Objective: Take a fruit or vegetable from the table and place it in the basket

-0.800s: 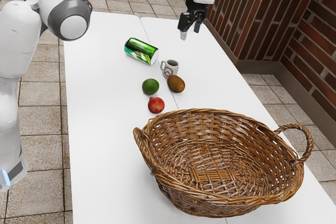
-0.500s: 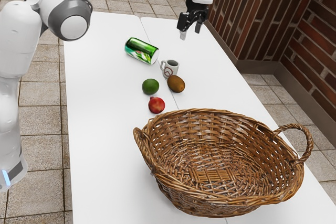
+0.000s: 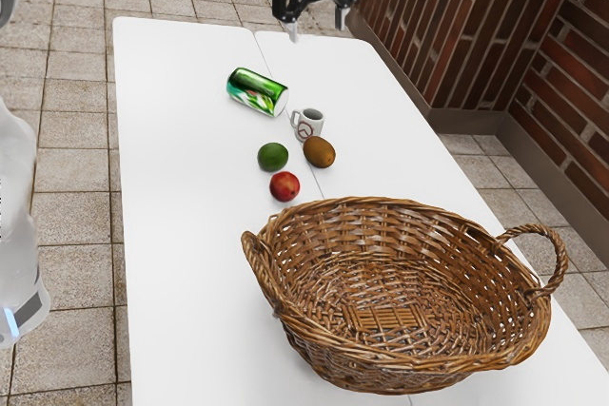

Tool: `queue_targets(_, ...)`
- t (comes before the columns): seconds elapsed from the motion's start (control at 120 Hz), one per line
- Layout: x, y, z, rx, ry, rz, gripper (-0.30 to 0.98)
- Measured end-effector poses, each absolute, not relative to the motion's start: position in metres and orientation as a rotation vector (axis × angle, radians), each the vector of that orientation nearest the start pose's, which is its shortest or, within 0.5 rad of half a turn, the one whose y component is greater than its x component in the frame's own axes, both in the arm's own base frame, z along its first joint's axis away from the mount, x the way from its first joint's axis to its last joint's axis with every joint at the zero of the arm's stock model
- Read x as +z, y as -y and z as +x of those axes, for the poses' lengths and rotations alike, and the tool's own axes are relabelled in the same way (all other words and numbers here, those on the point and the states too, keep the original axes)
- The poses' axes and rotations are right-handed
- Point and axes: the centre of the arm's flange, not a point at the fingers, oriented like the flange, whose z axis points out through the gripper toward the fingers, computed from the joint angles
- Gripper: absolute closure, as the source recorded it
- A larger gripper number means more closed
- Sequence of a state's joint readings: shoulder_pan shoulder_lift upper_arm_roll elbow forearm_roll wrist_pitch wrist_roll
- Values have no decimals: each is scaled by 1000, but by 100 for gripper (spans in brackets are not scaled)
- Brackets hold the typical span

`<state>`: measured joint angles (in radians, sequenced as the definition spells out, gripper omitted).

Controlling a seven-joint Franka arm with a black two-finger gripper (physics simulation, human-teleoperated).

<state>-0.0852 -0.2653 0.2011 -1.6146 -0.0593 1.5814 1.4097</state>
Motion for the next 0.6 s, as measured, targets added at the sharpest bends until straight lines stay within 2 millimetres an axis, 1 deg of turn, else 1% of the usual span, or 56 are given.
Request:
queue_targets(0.017,727,-71,451,-366,-1844,-2440,0)
queue_targets(0.042,708,-81,444,-352,-1841,-2472,0)
queue_targets(0.075,687,-92,445,-334,-1834,-2510,0)
queue_targets(0.108,670,-104,449,-328,-1819,-2542,0)
queue_targets(0.167,652,-116,457,-332,-1803,-2564,0)
queue_targets(0.242,643,-120,463,-338,-1803,-2562,0)
queue_targets(0.283,638,-119,464,-332,-1818,-2561,0)
queue_targets(0.325,629,-115,465,-316,-1843,-2563,0)
queue_targets(0.433,595,-103,464,-245,-1911,-2580,0)
queue_targets(0.483,583,-98,463,-217,-1937,-2583,0)
queue_targets(0.558,571,-78,464,-178,-1998,-2554,0)
queue_targets(0.6,565,-71,464,-162,-2020,-2544,0)
